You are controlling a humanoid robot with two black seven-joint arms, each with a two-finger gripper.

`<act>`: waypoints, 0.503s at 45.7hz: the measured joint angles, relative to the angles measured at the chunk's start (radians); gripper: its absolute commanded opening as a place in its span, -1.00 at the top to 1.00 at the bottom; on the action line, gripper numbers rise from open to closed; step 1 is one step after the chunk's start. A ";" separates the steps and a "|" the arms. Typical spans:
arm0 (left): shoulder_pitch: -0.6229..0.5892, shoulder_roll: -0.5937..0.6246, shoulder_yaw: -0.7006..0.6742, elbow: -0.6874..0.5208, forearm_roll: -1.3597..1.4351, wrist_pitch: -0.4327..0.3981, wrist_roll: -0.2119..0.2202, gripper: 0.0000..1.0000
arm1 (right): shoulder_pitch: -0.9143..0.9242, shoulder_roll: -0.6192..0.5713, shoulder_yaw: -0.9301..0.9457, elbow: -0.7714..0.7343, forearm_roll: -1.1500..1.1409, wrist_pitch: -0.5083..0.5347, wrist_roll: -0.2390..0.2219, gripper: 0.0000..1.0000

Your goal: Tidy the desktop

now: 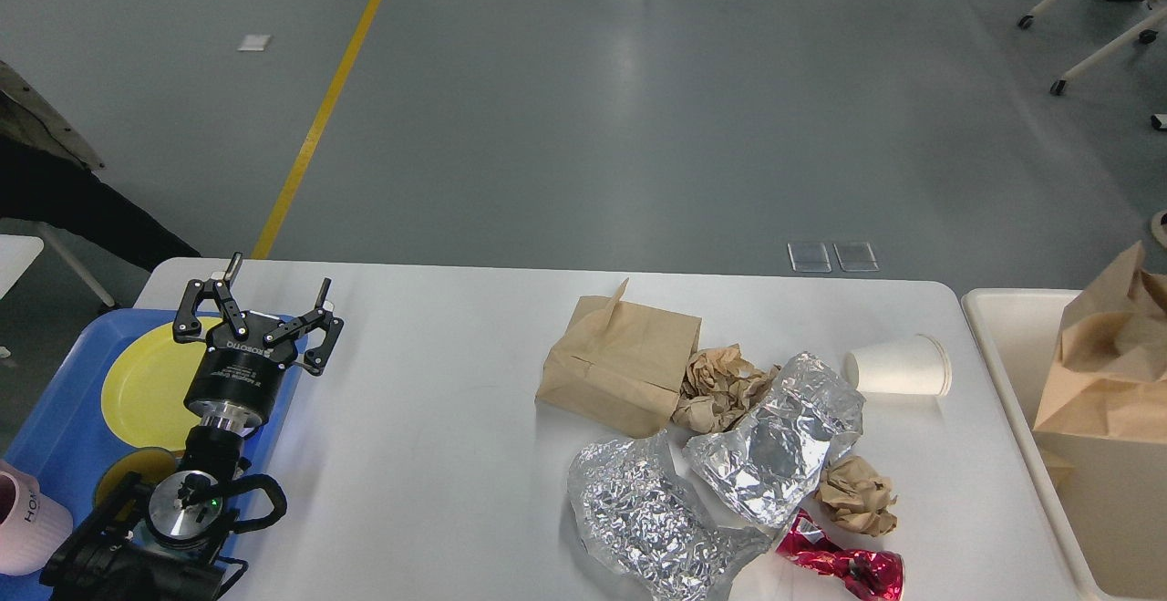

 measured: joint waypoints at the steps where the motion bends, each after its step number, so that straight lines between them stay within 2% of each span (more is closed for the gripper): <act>1: 0.000 0.000 0.000 0.000 0.000 0.000 0.000 -0.93 | -0.012 -0.021 0.007 -0.015 0.000 -0.015 -0.010 1.00; 5: 0.000 0.000 0.000 0.000 0.000 0.000 0.000 -0.94 | -0.096 -0.091 0.055 -0.094 -0.001 -0.088 -0.044 1.00; 11: 0.000 0.000 0.000 0.000 0.000 0.000 0.001 -0.94 | -0.354 -0.142 0.200 -0.243 0.000 -0.195 -0.058 1.00; 23: 0.000 0.000 0.000 0.000 0.000 0.000 0.001 -0.94 | -0.983 -0.112 0.652 -0.621 0.003 -0.304 -0.064 1.00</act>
